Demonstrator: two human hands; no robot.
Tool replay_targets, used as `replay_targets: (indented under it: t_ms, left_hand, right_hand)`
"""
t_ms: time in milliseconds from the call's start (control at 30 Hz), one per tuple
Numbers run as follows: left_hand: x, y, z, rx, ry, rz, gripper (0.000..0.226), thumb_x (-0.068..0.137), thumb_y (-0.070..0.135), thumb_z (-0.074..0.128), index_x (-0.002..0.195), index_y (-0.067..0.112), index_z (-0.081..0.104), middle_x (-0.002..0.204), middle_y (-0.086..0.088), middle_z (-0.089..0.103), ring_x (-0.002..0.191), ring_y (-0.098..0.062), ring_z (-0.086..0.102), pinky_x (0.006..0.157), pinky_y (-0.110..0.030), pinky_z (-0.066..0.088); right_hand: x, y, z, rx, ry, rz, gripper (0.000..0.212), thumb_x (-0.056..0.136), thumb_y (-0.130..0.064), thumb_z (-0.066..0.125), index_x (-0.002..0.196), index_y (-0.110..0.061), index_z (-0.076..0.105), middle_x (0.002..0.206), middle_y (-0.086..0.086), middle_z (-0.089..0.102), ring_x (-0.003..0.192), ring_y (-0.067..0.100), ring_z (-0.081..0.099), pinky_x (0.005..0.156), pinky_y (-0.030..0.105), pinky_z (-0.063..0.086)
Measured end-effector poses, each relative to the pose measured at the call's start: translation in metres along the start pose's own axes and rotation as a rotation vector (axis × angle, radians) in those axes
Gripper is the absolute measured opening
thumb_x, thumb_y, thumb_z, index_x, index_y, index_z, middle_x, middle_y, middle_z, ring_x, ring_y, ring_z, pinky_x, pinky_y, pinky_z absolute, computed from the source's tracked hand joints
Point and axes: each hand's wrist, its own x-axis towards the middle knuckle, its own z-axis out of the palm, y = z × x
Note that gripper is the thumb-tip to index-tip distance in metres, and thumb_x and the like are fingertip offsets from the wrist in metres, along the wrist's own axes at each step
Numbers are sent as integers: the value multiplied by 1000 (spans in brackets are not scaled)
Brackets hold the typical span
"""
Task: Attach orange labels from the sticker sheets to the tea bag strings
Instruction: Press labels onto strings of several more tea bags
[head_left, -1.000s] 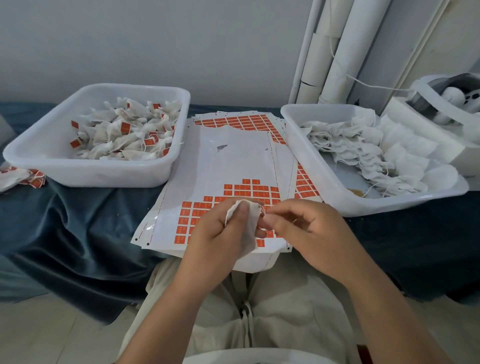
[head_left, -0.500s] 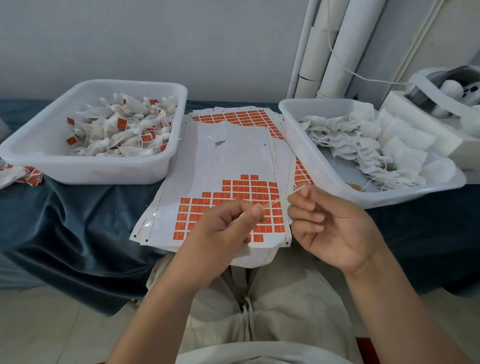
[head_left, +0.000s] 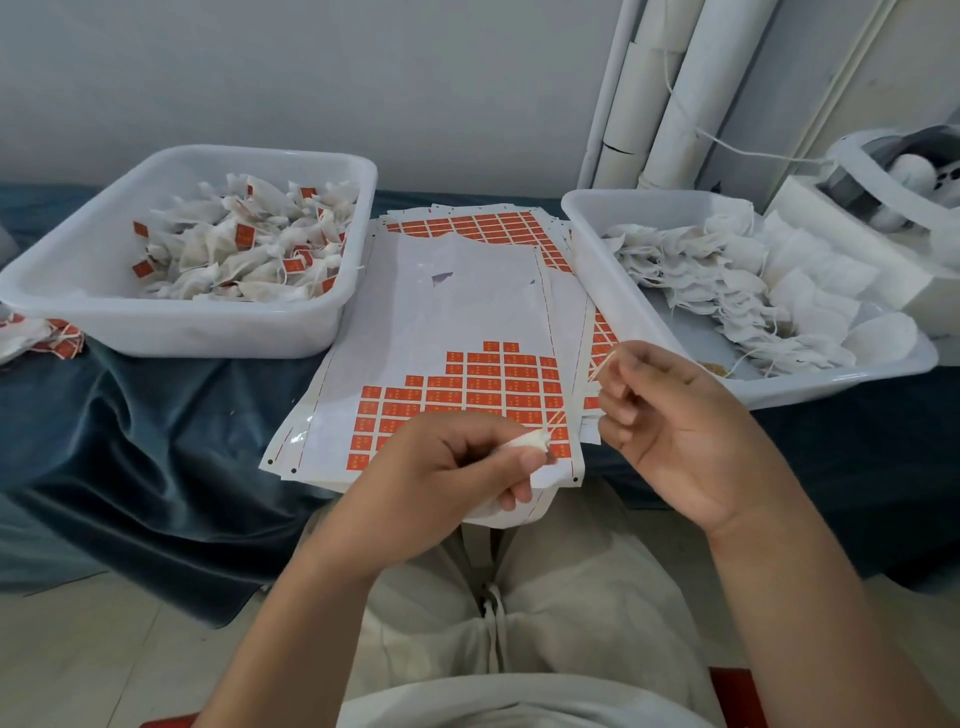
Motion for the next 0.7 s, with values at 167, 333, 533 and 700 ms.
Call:
replay_targets:
  t_ms: [167, 333, 533, 700]
  left_hand:
    - [1, -3, 3, -170, -11, 48, 28, 91, 41, 78, 98, 15, 82, 94, 1, 78, 92, -11, 71, 81, -27, 56]
    - [6, -7, 10, -229, 191, 96, 18, 87, 32, 79, 102, 25, 85, 128, 6, 73, 126, -16, 66, 97, -35, 59]
    - [5, -3, 9, -218, 251, 59, 13, 98, 25, 73, 99, 25, 85, 103, 7, 80, 104, -9, 74, 85, -18, 56]
    - [4, -2, 9, -273, 281, 25, 14, 98, 28, 72, 103, 32, 84, 108, 3, 81, 108, -17, 75, 98, -28, 58]
  right_hand:
    - [-1, 12, 7, -197, 101, -48, 14, 94, -32, 70, 90, -22, 77, 77, 0, 60, 65, 8, 58, 64, 20, 53]
    - [-6, 21, 25, -416, 91, -62, 27, 88, -48, 71, 94, -23, 78, 74, 4, 60, 68, 14, 53, 69, 27, 49]
    - [-11, 21, 37, -581, -17, -110, 15, 100, -27, 71, 88, -30, 80, 70, -23, 67, 66, -4, 61, 65, 11, 49]
    - [-15, 18, 37, -682, -105, -69, 16, 101, -25, 69, 97, -35, 81, 78, -14, 72, 70, -1, 63, 68, 16, 51]
